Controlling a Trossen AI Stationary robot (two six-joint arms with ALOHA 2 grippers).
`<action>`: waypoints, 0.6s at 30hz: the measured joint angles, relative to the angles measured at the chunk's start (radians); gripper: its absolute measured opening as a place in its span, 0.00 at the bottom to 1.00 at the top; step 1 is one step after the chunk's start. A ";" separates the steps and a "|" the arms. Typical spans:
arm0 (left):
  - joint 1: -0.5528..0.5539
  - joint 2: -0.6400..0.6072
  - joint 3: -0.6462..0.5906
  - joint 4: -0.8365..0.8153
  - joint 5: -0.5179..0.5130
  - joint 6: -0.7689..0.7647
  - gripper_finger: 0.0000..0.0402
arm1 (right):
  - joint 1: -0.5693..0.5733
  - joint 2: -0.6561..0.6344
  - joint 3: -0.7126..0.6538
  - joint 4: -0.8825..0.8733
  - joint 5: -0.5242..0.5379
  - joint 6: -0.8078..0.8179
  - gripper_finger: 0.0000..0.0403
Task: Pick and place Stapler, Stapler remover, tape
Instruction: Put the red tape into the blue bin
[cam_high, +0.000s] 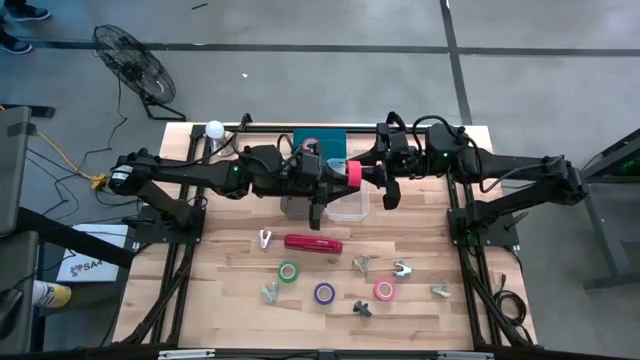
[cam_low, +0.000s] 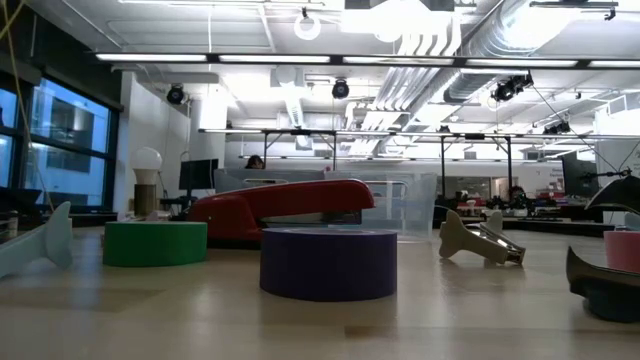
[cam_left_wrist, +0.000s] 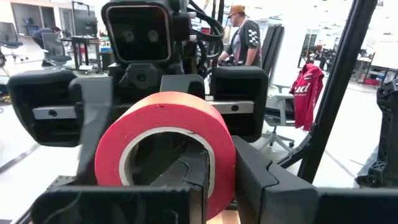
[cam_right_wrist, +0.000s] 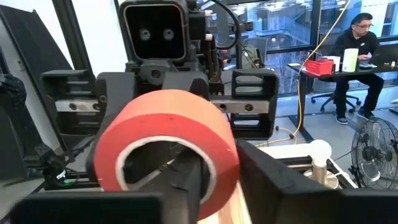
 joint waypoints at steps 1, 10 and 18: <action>0.000 0.000 0.000 -0.001 0.001 -0.004 0.09 | 0.000 0.000 0.000 0.000 0.001 0.000 0.17; 0.000 0.000 0.000 -0.002 -0.020 -0.041 0.15 | -0.001 0.000 0.000 -0.001 0.007 0.021 0.08; -0.002 0.000 0.000 -0.021 -0.117 -0.076 0.43 | -0.030 -0.010 0.000 -0.067 0.048 0.038 0.08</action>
